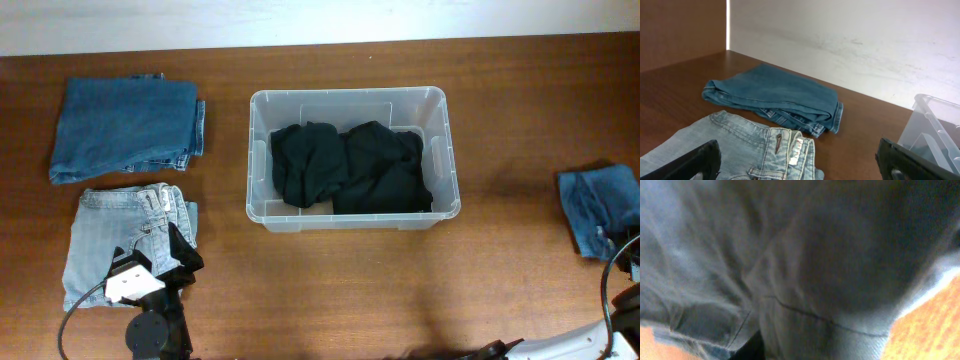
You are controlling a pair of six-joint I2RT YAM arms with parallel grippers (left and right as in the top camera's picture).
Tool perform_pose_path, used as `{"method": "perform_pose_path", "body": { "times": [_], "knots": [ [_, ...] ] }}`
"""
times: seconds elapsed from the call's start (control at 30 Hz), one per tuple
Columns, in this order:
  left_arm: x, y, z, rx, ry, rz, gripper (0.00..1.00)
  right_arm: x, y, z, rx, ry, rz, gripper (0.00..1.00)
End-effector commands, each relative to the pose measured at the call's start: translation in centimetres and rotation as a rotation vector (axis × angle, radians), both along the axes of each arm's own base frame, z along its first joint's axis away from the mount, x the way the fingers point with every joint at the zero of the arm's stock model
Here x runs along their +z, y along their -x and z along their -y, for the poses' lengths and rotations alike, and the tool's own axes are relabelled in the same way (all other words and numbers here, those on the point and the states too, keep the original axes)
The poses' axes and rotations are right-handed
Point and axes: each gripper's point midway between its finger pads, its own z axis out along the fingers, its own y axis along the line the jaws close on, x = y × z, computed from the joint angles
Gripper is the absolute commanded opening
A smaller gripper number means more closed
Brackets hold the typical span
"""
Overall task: Pack container
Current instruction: 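Grasp the folded blue denim garment at right with the right gripper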
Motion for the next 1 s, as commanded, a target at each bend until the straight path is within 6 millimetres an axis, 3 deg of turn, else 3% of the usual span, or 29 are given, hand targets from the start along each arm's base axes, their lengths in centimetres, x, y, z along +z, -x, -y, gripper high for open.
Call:
{"method": "perform_pose_path", "body": {
  "times": [0.0,0.1,0.23,0.27,0.37,0.4,0.6,0.7,0.8,0.97],
  "knots": [
    [0.0,0.1,-0.3,0.016,0.002,0.001,0.99,-1.1,-1.3,-2.3,0.026,-0.113,0.081,0.21],
    [0.0,0.1,-0.3,0.016,0.002,0.001,0.99,0.0,-2.6,-2.5,0.045,-0.136,0.161,0.05],
    [0.0,0.1,-0.3,0.016,0.002,0.001,0.99,2.8,-4.9,-2.8,0.082,-0.177,0.309,0.04],
    [0.0,0.1,-0.3,0.016,0.002,0.001,0.99,5.0,-6.2,-3.0,0.111,-0.193,0.408,0.04],
    [0.0,0.1,-0.3,0.016,0.002,0.001,0.99,8.8,-7.9,-3.4,0.166,-0.208,0.557,0.04],
    [0.0,0.1,-0.3,0.016,0.002,0.001,1.00,11.2,-8.9,-3.9,0.208,-0.209,0.637,0.04],
    [0.0,0.1,-0.3,0.016,0.002,0.001,0.99,18.9,-11.8,-6.8,0.378,-0.138,0.787,0.04],
    [0.0,0.1,-0.3,0.016,0.002,0.001,0.99,22.8,-13.2,-9.4,0.473,-0.105,0.843,0.04],
    [0.0,0.1,-0.3,0.016,0.002,0.001,0.99,27.1,-14.7,-13.4,0.612,-0.066,0.910,0.04],
    [0.0,0.1,-0.3,0.016,0.002,0.001,1.00,34.7,-16.0,-22.5,0.876,0.020,1.014,0.04]
  ]
}}
